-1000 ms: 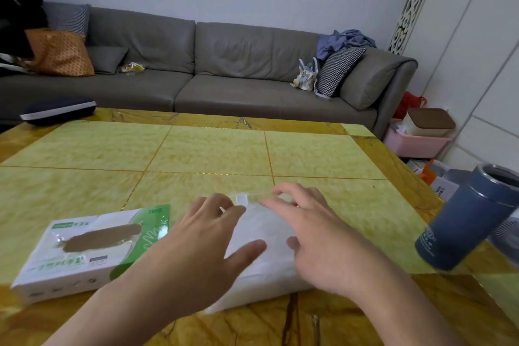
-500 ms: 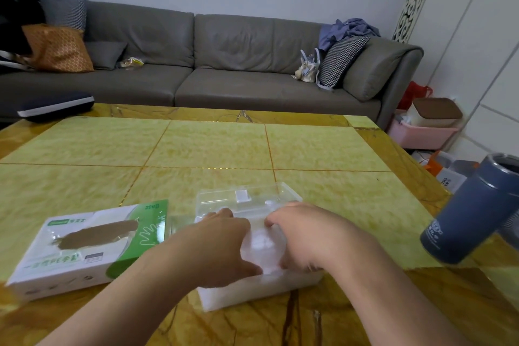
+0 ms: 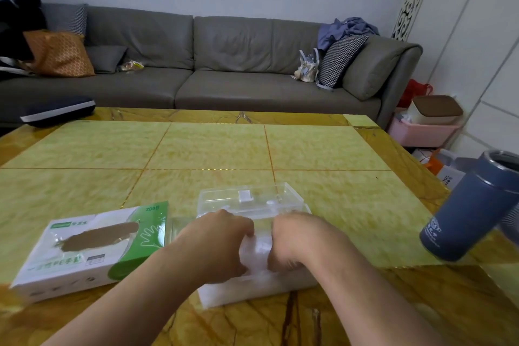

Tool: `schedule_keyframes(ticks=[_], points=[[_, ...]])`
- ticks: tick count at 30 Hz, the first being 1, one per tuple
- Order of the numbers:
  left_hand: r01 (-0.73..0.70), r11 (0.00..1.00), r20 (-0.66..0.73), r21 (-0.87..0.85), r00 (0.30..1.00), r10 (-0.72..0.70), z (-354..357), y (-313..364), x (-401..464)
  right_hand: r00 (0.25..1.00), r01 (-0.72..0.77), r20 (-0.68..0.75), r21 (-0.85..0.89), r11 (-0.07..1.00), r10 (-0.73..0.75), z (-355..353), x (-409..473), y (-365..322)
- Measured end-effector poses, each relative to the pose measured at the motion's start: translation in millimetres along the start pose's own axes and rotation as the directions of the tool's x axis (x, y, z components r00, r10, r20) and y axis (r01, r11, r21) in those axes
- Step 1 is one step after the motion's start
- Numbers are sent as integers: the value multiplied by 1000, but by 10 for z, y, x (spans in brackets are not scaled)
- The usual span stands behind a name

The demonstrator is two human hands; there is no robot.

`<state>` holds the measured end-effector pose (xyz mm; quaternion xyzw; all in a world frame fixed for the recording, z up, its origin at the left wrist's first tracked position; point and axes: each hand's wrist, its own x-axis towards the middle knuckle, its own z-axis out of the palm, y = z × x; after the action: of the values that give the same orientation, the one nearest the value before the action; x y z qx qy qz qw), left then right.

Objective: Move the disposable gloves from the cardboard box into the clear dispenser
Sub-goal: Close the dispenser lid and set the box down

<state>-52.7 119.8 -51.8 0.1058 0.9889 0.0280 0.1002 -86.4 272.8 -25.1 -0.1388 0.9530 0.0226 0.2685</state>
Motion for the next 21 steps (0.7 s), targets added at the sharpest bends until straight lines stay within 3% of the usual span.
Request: schedule_keyframes(ticks=[6, 12, 16, 18, 21], points=[[-74, 987, -26, 145, 997, 79, -46, 22, -66, 993, 14, -117, 94, 995, -3, 50, -123, 82], [-141, 988, -87, 68, 985, 146, -160, 21, -235, 972, 86, -231, 137, 987, -53, 23, -371, 220], [-161, 987, -232, -19, 961, 153, -258, -24, -367, 931, 131, -360, 182, 975, -58, 42, -399, 272], [-142, 984, -345, -111, 934, 96, -267, -78, -414, 890, 158, -456, 285, 945, -11, 19, -391, 319], [-44, 931, -549, -364, 817, -176, -194, -209, -492, 784, 188, -597, 489, 852, 169, -17, -339, 406]])
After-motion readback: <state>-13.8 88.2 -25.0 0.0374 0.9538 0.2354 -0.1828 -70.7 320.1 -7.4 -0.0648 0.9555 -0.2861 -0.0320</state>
